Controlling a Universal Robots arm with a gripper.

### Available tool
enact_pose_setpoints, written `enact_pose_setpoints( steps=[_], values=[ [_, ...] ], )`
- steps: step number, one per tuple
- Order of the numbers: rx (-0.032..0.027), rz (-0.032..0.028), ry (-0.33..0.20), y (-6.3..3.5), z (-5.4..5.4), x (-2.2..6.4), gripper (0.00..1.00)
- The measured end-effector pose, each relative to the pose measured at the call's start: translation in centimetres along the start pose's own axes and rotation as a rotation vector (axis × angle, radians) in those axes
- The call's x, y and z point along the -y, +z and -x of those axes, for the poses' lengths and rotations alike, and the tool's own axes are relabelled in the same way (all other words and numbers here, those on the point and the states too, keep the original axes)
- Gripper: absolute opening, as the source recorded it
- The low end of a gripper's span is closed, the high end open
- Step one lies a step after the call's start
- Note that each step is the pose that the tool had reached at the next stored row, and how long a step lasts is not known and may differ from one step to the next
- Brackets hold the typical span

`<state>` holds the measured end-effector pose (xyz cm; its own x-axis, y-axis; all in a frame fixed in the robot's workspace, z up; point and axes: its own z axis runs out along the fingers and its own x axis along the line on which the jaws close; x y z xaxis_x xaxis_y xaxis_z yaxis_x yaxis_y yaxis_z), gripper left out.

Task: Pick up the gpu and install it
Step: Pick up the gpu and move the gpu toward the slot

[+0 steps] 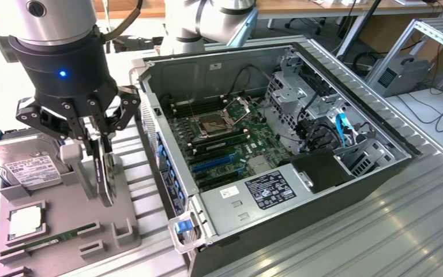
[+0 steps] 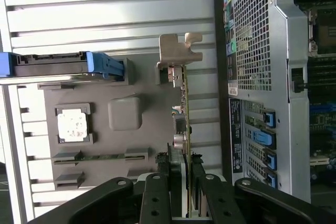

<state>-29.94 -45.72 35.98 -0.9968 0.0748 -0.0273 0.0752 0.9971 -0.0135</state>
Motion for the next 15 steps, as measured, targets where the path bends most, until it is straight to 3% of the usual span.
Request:
enact_pose_setpoints(
  steps=[9, 15],
  values=[
    [0.0001, 0.0001, 0.0, -0.86, 0.0, 0.01, 0.27],
    [0.0, 0.0, 0.0, -2.37, 0.1, 0.03, 0.27]
  ],
)
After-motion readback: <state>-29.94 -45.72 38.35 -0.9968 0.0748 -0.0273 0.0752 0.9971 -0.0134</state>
